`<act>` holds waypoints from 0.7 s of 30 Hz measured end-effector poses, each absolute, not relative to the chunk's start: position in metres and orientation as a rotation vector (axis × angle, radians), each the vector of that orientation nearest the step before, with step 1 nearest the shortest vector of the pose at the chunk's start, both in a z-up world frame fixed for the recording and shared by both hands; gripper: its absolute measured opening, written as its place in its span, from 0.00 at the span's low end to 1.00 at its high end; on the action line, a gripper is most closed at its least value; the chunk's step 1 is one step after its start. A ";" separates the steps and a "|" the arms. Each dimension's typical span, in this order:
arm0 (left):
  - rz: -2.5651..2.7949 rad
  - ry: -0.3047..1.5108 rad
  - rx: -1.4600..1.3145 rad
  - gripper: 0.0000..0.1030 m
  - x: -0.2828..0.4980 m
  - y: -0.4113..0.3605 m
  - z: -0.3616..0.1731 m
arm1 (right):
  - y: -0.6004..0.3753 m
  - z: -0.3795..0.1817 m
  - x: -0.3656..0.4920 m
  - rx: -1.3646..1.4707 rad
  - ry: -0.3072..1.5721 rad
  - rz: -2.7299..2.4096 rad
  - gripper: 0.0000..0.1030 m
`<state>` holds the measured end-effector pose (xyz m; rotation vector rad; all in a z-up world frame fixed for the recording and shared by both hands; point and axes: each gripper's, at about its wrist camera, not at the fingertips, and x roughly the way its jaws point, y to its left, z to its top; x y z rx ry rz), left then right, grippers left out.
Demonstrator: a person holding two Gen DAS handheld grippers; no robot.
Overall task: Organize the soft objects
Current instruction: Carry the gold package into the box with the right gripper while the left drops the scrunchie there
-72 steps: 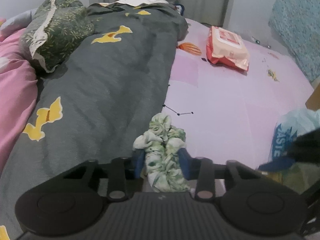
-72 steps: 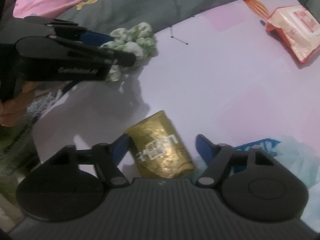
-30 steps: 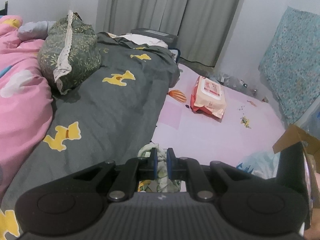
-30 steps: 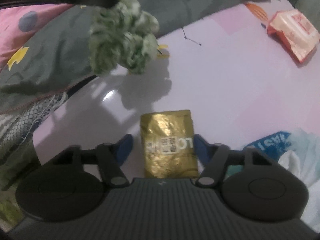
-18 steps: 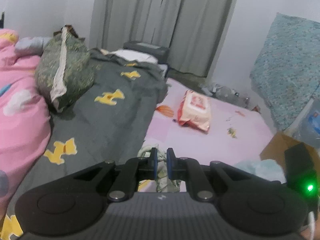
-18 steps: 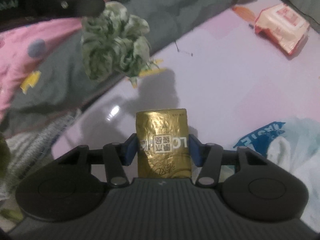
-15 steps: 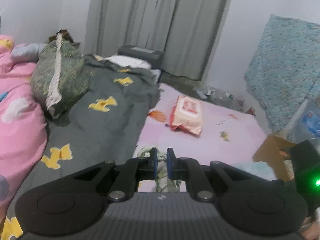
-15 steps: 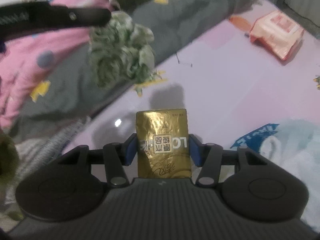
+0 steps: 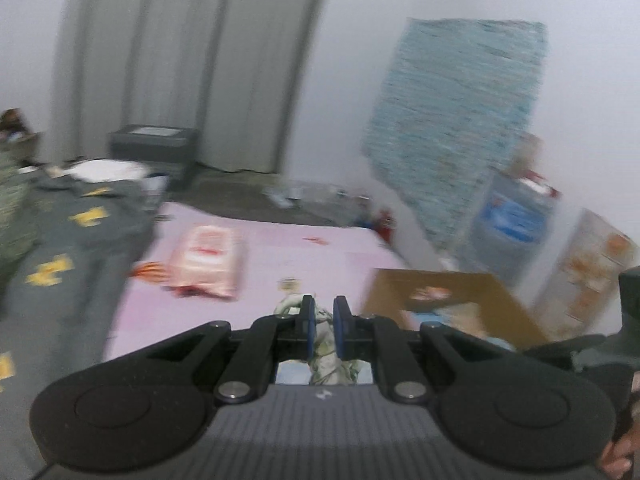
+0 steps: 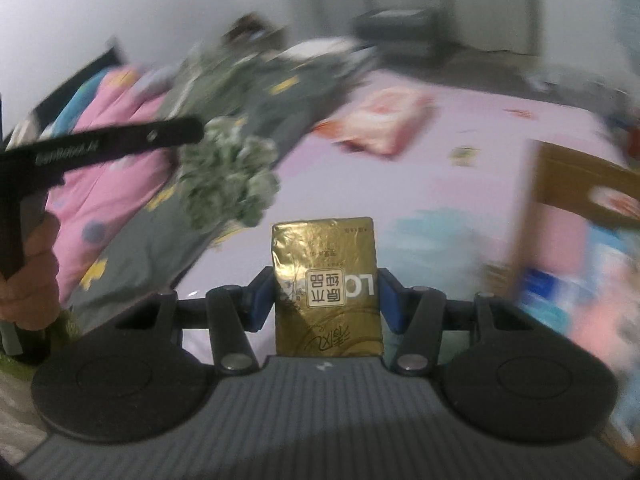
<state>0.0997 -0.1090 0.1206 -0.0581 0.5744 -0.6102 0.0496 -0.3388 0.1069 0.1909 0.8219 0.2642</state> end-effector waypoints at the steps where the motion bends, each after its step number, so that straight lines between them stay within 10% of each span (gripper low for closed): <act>1: -0.643 0.578 -0.048 0.10 0.097 -0.125 0.121 | -0.358 0.110 0.037 0.210 0.808 0.221 0.51; 21: -1.042 0.854 0.157 0.11 0.040 -0.380 0.031 | -0.560 0.057 -0.084 0.367 0.813 -0.179 0.51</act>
